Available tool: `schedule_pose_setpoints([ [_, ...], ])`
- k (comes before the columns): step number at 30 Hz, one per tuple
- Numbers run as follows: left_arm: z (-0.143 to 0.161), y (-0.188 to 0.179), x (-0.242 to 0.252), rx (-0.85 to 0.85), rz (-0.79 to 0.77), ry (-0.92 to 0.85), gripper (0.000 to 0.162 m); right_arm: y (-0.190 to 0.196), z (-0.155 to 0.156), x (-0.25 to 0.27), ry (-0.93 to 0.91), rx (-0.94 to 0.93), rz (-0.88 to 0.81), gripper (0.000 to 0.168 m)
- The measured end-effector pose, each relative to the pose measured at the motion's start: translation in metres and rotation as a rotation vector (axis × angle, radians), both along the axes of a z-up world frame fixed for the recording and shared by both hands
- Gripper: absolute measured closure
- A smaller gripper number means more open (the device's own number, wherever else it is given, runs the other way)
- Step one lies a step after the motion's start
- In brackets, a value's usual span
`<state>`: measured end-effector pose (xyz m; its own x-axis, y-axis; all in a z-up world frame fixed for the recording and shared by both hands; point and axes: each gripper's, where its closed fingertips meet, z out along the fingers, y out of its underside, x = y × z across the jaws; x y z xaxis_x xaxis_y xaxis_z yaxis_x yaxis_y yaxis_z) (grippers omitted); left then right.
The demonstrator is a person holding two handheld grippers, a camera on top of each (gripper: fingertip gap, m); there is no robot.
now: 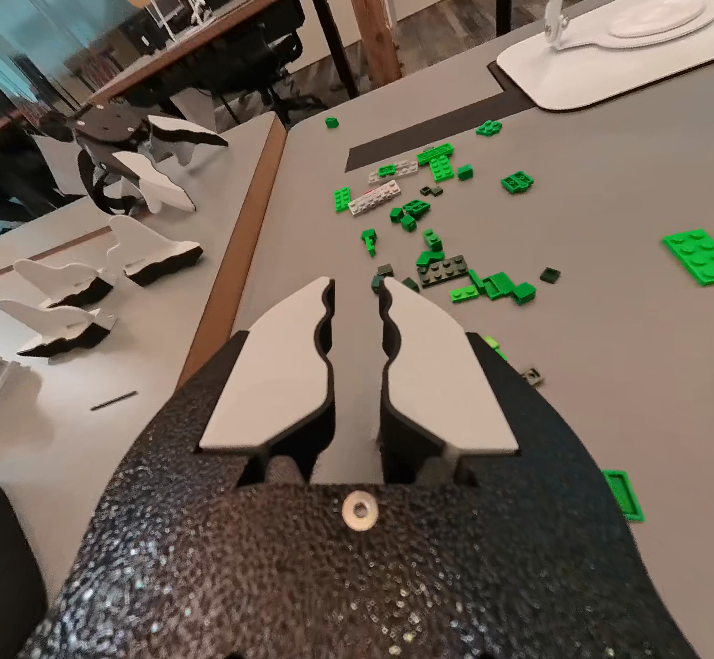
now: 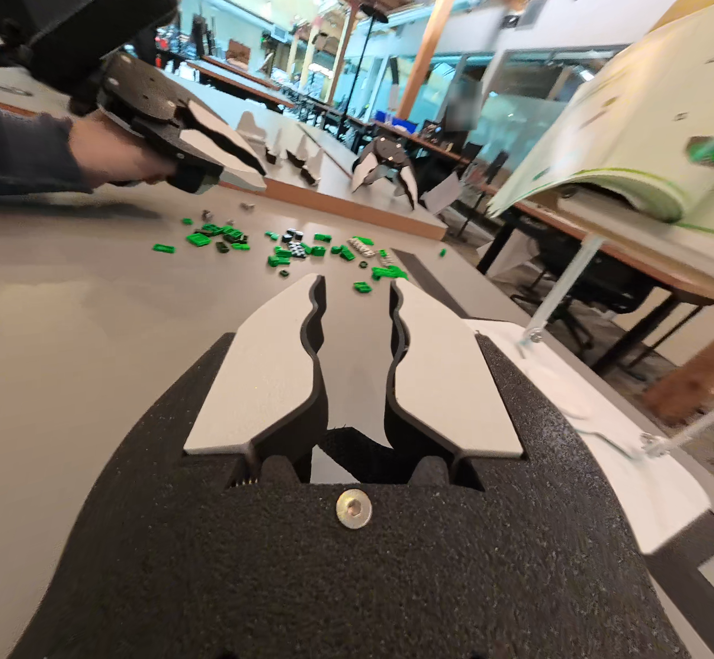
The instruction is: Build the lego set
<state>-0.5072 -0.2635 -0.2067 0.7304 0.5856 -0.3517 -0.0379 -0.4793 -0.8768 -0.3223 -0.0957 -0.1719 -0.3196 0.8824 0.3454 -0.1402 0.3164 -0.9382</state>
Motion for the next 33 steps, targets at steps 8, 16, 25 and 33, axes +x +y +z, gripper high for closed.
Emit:
schedule_pose_setpoints([
  [8,-0.028,0.029,-0.032,-0.180,-0.063,-0.300,0.141,0.002,0.001,-0.001,0.012,0.004,-0.013,0.139],
  [16,-0.044,0.053,-0.052,-0.105,-0.064,-0.610,0.133,0.002,0.001,-0.001,0.011,-0.005,-0.009,0.139],
  [25,-0.057,0.056,-0.060,-0.150,-0.065,-0.592,0.158,0.002,0.000,-0.001,0.007,-0.002,-0.007,0.140],
  [33,0.022,0.090,0.032,0.339,-0.427,-0.741,0.160,-0.011,0.004,0.001,0.071,0.094,-0.029,0.139],
])
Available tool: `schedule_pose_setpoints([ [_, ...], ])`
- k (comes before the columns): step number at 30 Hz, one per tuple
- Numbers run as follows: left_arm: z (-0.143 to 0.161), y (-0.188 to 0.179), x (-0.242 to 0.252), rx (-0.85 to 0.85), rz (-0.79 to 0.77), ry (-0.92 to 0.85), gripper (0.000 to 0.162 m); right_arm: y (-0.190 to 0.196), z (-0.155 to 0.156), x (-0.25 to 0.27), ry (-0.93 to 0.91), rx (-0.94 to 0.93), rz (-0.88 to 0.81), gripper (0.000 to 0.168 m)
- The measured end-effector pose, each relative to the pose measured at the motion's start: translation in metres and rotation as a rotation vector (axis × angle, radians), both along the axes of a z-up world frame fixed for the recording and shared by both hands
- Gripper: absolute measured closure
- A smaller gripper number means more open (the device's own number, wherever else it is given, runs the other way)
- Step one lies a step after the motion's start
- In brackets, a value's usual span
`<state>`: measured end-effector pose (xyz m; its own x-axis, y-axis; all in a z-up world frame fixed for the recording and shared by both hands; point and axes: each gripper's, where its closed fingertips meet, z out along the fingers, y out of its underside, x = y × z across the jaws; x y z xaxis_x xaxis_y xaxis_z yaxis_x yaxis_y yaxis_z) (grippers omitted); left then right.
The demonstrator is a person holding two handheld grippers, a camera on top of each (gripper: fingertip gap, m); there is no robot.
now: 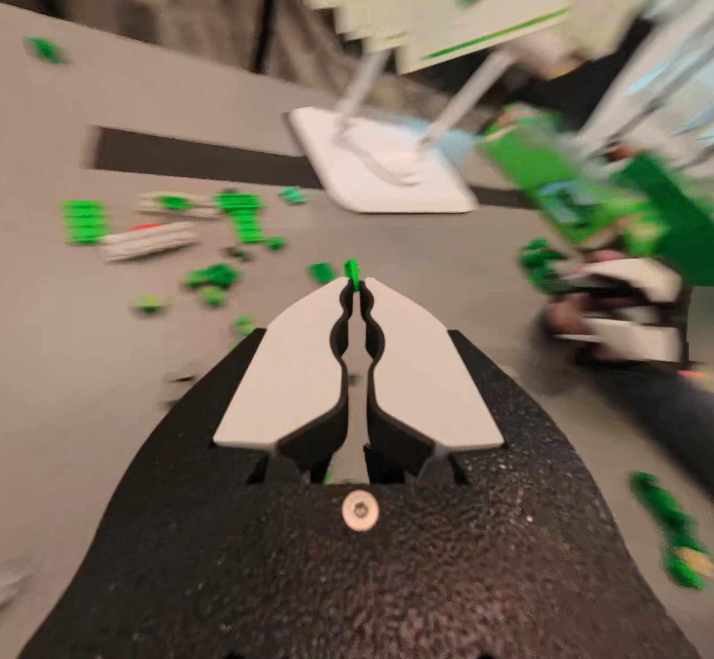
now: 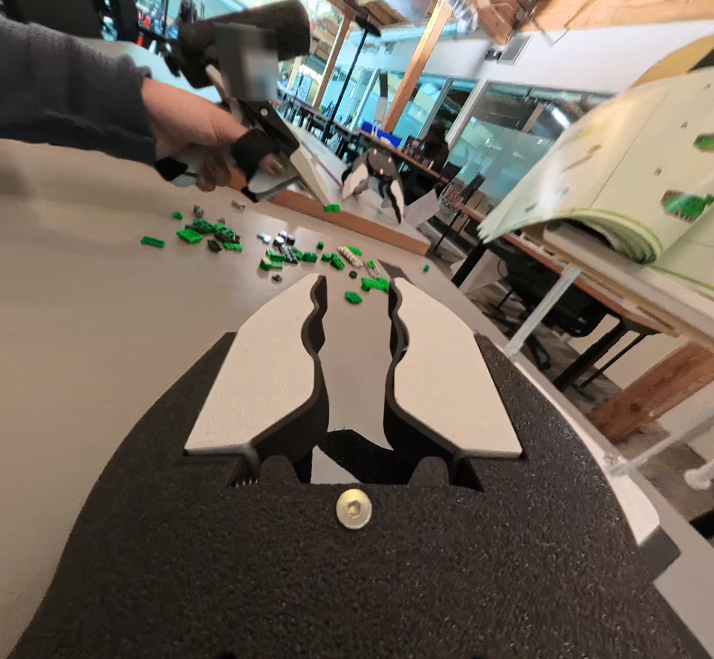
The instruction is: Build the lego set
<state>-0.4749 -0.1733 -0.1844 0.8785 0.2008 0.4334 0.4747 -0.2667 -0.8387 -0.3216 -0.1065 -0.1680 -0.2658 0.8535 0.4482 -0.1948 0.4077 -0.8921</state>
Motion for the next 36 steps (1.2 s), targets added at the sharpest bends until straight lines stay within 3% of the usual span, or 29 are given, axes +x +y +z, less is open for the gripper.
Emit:
schedule_pose_setpoints([
  [5,0.033,0.017,0.098,0.303,-0.306,-0.357,0.160,-0.039,0.016,0.006,0.107,-0.019,0.075,0.138],
  [9,0.027,0.019,0.137,0.331,-0.454,-0.527,0.160,-0.056,0.013,0.005,0.135,0.083,0.064,0.138],
  [25,0.026,0.022,0.163,0.377,-0.583,-0.658,0.159,-0.048,0.005,-0.002,0.055,0.072,0.030,0.152],
  [28,0.026,0.023,0.163,0.385,-0.574,-0.602,0.158,-0.046,0.005,-0.002,0.048,0.079,0.024,0.152],
  [31,0.030,0.023,0.158,0.385,-0.545,-0.456,0.126,-0.026,0.007,0.000,0.056,0.078,-0.062,0.152],
  [34,0.006,0.026,0.152,0.169,-0.480,-0.094,0.112,0.004,0.010,0.003,0.055,0.013,-0.183,0.152],
  [36,-0.005,0.028,0.159,0.058,-0.532,0.161,0.111,0.013,0.012,0.005,0.058,-0.014,-0.231,0.152],
])
